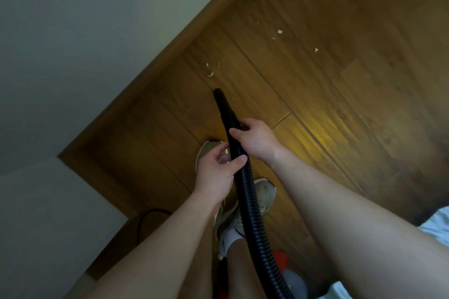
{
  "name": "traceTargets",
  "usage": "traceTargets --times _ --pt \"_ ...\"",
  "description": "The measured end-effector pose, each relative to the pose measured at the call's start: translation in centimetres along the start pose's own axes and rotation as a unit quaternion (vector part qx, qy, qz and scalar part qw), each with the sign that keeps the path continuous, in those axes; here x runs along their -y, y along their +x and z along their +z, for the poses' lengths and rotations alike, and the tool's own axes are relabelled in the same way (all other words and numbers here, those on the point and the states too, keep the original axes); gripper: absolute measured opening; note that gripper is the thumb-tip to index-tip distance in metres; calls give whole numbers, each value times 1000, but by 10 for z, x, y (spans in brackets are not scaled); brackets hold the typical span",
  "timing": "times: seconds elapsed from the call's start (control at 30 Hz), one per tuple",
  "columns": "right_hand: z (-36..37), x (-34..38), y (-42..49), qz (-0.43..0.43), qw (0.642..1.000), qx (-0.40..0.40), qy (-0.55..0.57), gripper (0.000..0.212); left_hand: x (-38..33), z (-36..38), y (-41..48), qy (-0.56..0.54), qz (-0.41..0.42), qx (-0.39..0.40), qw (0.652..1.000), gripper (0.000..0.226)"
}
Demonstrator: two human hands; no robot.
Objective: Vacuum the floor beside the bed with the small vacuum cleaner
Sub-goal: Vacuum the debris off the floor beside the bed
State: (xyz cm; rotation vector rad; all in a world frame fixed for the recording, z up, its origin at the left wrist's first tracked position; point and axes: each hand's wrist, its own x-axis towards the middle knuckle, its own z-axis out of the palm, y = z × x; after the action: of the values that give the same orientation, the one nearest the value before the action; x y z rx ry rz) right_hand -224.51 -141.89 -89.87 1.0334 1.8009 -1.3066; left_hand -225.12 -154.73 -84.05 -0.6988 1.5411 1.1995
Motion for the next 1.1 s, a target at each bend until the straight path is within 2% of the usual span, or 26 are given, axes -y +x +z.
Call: traceTargets --times 0.13,0.37,0.67,0.83,0.97,1.1 --pt "3 14 5 -5 1000 -12 -9 43 -9 -8 5 -4 5 0 1000 47" --pt "3 36 16 -4 999 -32 2 37 -30 -19 17 14 12 5 1000 54" --pt "2 60 33 -7 999 -48 -3 32 -53 -30 35 34 20 24 999 42" --pt "-1 57 31 6 999 -50 0 31 -53 -29 35 37 15 33 999 42" --pt "-5 48 20 27 998 -58 14 34 -47 -22 27 37 -2 40 999 51" --pt "-12 40 14 27 997 -67 23 35 -47 -15 24 34 -4 51 998 48"
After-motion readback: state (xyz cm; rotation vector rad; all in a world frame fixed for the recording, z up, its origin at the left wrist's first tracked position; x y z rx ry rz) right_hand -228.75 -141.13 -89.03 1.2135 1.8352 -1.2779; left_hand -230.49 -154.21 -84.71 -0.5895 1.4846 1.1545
